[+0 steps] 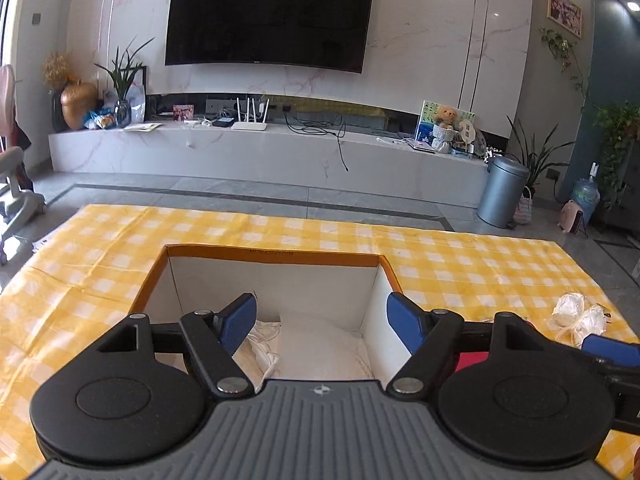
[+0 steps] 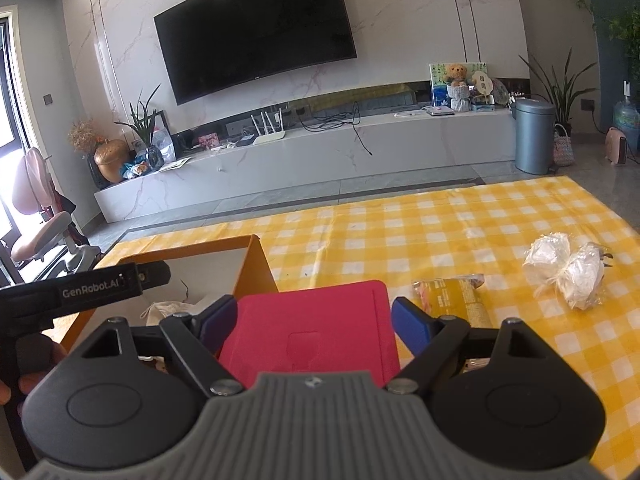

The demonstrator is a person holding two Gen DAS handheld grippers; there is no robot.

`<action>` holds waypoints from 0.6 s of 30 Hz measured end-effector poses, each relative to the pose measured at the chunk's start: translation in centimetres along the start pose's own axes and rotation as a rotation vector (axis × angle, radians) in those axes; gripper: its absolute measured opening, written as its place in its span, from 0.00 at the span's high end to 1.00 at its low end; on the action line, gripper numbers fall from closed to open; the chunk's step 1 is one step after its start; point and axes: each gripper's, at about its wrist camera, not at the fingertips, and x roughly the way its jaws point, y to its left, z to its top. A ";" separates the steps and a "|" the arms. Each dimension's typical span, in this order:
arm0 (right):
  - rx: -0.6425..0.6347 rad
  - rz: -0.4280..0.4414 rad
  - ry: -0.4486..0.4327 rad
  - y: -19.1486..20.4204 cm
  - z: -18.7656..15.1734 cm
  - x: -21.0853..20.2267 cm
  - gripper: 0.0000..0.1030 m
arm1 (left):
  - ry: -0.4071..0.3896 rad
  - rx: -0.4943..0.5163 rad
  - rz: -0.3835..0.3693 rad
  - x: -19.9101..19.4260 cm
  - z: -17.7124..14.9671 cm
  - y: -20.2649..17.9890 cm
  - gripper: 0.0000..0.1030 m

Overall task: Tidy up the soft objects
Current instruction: 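Move both tools back toward the snack packet and plastic-wrapped bundle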

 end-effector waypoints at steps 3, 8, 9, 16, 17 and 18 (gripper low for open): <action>-0.001 -0.001 -0.020 0.0 0.3 -0.9 0.18 | 0.006 0.030 -0.010 -0.5 0.0 -1.1 0.15; -0.022 -0.016 -0.042 -0.3 1.0 -2.6 0.16 | -0.030 0.075 -0.050 -2.6 -0.2 -1.9 0.13; -0.034 -0.023 -0.029 -0.5 1.2 -2.8 0.16 | -0.042 0.092 -0.080 -3.2 -0.2 -2.1 0.12; -0.130 -0.073 -0.010 -1.8 2.2 -5.2 0.11 | -0.068 0.140 -0.126 -6.6 0.2 -4.8 0.10; -0.142 -0.081 -0.013 -2.1 2.4 -5.5 0.11 | -0.071 0.149 -0.129 -6.9 0.2 -5.5 0.10; -0.148 -0.085 -0.016 -2.5 2.6 -5.9 0.11 | -0.075 0.156 -0.133 -7.2 0.2 -6.2 0.10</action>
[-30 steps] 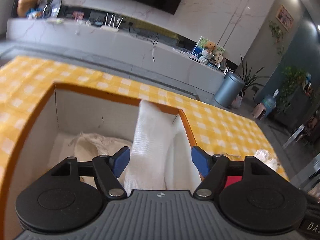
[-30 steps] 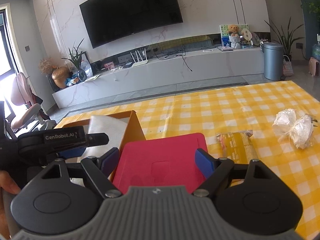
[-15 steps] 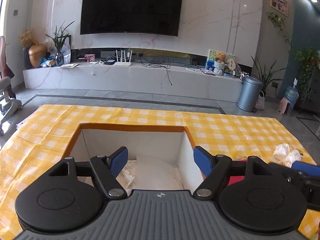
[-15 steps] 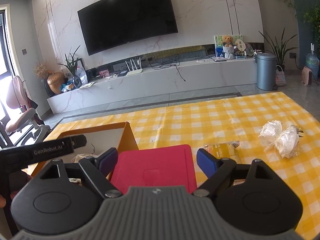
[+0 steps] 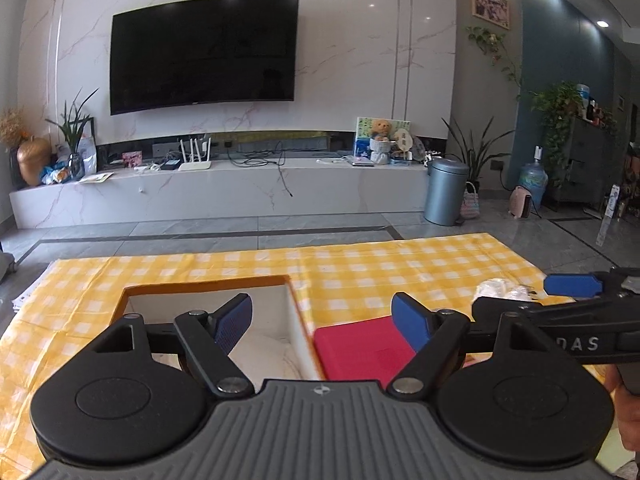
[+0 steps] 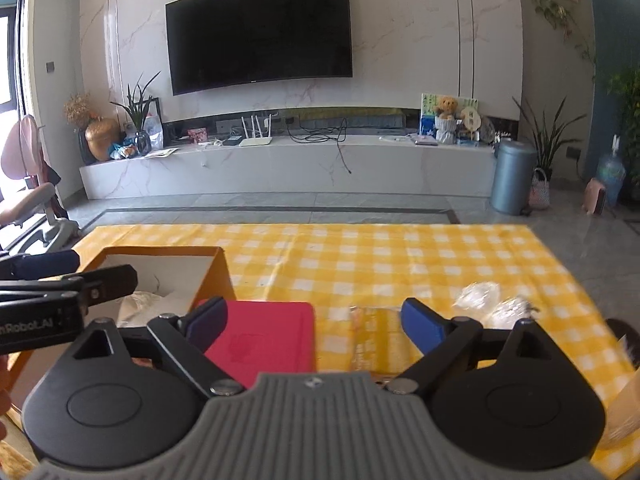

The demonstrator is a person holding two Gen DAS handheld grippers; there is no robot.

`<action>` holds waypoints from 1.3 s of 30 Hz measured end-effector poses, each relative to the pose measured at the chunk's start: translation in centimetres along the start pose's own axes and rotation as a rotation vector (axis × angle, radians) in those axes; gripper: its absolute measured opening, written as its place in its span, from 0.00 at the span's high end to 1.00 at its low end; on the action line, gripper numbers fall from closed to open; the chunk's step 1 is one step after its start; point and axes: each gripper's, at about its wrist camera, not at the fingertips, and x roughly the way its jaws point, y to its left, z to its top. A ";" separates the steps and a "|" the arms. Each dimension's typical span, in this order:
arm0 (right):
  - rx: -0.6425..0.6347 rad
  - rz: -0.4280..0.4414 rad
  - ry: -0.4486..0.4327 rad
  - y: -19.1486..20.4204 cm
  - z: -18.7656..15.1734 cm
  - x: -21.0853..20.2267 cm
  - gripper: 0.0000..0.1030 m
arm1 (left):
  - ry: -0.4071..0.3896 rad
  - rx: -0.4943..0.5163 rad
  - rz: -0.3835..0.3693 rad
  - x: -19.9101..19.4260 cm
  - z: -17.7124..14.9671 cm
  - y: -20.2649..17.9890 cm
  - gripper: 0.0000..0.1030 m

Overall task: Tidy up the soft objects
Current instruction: 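Move both tools back toward the snack packet and plastic-wrapped bundle, then grasp the yellow snack packet with the left gripper while the right grasps the plastic-wrapped bundle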

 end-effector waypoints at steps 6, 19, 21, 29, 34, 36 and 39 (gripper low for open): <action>-0.030 0.001 -0.005 -4.1 0.3 -2.2 0.11 | 0.013 0.046 -0.138 -0.2 0.0 -4.7 0.08; 0.220 -0.115 0.122 -17.1 -3.5 6.0 0.13 | 0.219 0.129 -0.200 8.1 -0.8 -12.3 0.08; 0.281 -0.135 0.126 -18.2 -4.1 7.5 0.14 | 0.259 0.168 -0.176 9.7 -1.3 -13.3 0.08; 0.324 -0.207 0.113 -20.5 -3.6 10.8 0.14 | 0.394 0.185 -0.070 17.4 -2.9 -16.1 0.08; 0.353 -0.198 0.126 -22.5 -3.7 13.0 0.14 | 0.463 0.133 0.026 21.6 -2.9 -16.1 0.08; 0.361 -0.187 0.147 -23.1 -3.8 14.2 0.13 | 0.442 0.170 0.072 22.4 -2.9 -16.5 0.08; 0.372 -0.167 0.165 -23.6 -3.8 15.4 0.13 | 0.469 0.170 0.078 23.6 -3.0 -16.5 0.08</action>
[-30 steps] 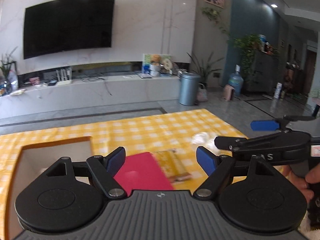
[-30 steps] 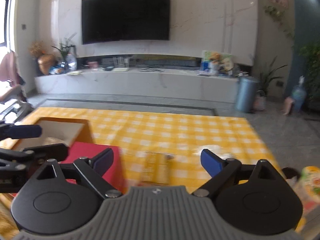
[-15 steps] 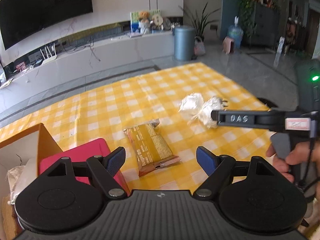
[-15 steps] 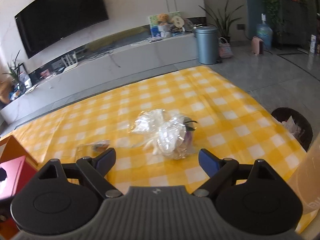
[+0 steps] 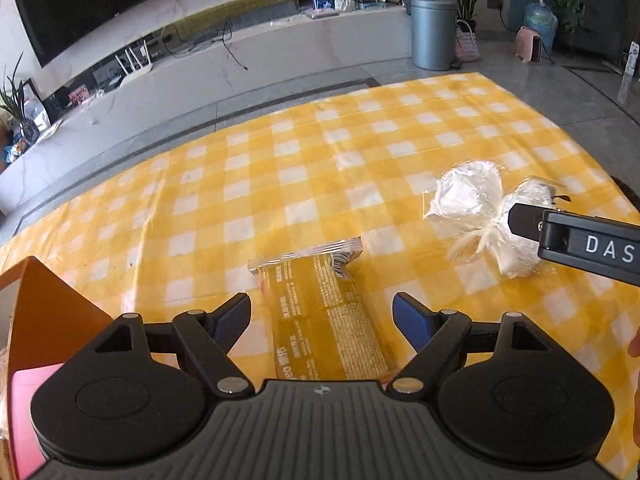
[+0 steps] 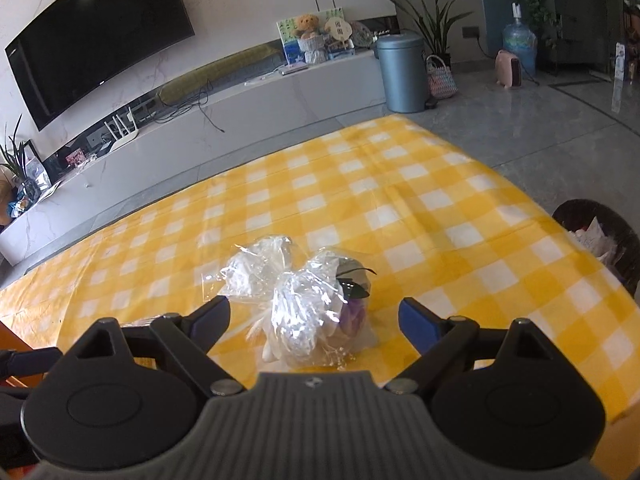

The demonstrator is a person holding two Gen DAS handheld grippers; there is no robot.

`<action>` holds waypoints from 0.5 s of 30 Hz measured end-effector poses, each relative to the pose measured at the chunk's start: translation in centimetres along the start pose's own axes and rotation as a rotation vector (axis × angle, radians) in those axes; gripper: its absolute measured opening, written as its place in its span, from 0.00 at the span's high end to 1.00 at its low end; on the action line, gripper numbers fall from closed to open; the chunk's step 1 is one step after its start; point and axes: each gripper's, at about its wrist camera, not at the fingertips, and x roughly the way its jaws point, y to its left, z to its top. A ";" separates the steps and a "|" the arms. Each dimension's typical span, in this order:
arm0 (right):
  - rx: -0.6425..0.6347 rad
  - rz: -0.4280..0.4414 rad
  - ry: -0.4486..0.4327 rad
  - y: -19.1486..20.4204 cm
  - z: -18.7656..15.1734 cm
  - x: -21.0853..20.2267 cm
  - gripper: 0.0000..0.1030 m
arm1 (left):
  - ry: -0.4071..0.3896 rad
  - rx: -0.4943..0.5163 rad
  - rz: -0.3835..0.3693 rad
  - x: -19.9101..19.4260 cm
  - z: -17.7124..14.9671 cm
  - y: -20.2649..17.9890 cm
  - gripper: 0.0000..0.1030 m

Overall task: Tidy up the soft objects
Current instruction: 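Grasp the yellow snack packet with the left gripper while the right grasps the plastic-wrapped bundle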

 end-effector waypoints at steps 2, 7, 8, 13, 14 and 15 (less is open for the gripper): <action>-0.012 0.005 0.003 0.1 0.2 0.7 0.11 | 0.035 -0.027 -0.012 0.9 0.3 0.1 0.08; -0.091 -0.021 0.016 1.0 0.4 2.3 0.09 | 0.101 -0.066 -0.009 3.2 0.6 0.2 0.08; -0.104 -0.029 0.020 1.1 0.5 2.6 0.09 | 0.113 -0.084 -0.001 3.7 0.6 0.4 0.08; -0.139 -0.047 0.041 1.2 0.5 3.7 0.09 | 0.181 -0.210 -0.013 5.4 0.1 1.7 0.07; -0.142 -0.043 0.046 1.1 0.5 3.9 0.09 | 0.184 -0.219 -0.021 5.4 0.0 1.9 0.06; -0.147 -0.046 0.047 1.2 0.4 4.0 0.09 | 0.178 -0.217 -0.026 5.4 0.0 1.9 0.06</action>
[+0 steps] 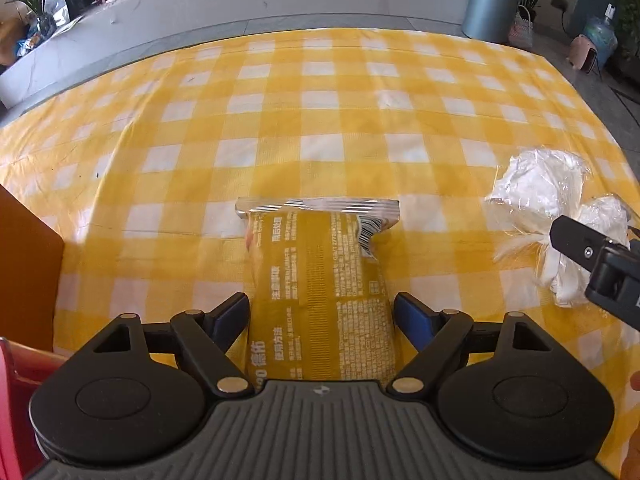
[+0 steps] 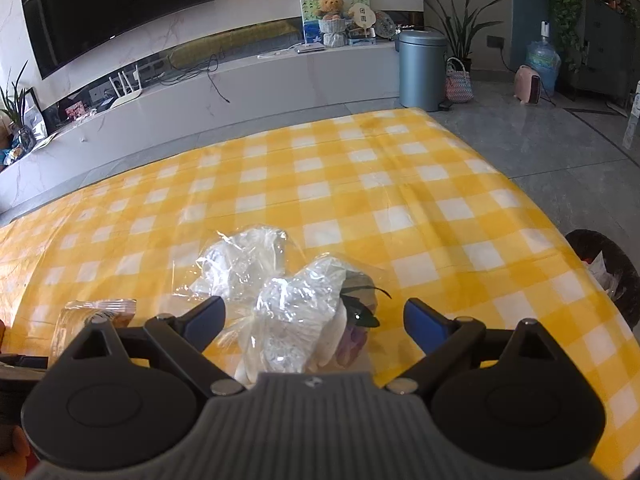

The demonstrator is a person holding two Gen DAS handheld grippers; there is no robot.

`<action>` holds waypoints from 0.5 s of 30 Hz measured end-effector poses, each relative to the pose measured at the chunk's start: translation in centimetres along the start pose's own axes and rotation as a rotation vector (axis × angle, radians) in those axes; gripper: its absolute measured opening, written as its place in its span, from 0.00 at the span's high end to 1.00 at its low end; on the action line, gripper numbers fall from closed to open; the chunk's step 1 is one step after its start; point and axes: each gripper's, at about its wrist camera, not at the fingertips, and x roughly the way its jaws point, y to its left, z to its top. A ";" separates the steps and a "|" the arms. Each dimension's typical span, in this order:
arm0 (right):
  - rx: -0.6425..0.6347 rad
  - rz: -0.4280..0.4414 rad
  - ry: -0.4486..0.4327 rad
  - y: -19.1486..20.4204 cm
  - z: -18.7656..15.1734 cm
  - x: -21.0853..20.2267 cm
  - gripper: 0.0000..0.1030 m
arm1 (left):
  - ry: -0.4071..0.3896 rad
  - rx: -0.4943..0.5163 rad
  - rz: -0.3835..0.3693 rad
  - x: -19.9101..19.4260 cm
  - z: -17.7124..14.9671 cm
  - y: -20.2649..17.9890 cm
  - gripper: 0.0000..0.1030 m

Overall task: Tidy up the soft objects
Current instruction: 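Grasp the yellow snack packet with the left gripper while the right grasps the plastic-wrapped bundle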

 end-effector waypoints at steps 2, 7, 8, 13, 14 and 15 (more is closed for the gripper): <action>-0.010 -0.009 -0.011 0.1 -0.2 0.1 0.09 | -0.014 0.010 -0.006 0.0 -0.2 0.0 0.05; -0.045 0.015 -0.002 1.1 -0.5 0.5 0.09 | -0.060 0.017 -0.004 -0.5 -1.2 -0.1 0.05; -0.061 0.008 0.004 1.4 -0.7 0.6 0.09 | -0.064 0.016 -0.001 -0.5 -1.4 -0.1 0.05; -0.047 0.063 0.032 1.4 -1.5 1.3 0.19 | -0.109 0.042 0.013 -1.0 -2.6 -1.0 0.16; -0.029 0.085 0.047 1.3 -1.5 1.4 0.27 | -0.115 0.042 0.012 -1.2 -2.8 -1.2 0.20; -0.018 0.097 0.056 1.1 -1.6 1.4 0.37 | -0.122 0.047 0.007 -1.3 -2.9 -1.3 0.23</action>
